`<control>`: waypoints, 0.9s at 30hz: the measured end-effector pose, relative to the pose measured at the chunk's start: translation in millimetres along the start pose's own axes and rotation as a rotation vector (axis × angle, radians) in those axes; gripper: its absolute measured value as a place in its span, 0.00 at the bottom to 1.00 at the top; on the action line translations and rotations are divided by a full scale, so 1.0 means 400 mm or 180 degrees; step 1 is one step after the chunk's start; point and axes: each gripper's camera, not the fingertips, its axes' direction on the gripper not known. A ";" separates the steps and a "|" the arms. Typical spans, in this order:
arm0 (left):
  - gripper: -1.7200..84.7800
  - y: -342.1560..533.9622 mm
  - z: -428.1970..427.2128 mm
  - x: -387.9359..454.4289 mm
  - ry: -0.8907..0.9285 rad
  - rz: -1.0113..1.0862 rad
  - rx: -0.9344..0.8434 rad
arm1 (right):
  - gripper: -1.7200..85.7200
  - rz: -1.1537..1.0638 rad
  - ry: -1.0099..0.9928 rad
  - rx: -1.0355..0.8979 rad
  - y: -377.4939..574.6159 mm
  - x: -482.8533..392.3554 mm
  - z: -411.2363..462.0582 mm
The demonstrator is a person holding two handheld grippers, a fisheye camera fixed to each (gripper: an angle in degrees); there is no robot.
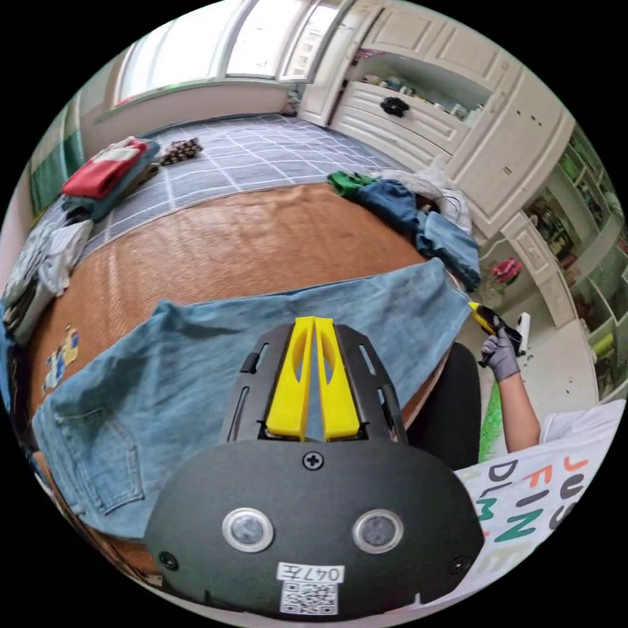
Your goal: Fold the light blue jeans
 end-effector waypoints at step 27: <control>0.01 0.073 0.462 0.193 0.0469 0.0421 -0.0608 | 0.04 -0.1468 -0.0853 0.0548 -0.029 -0.785 -0.118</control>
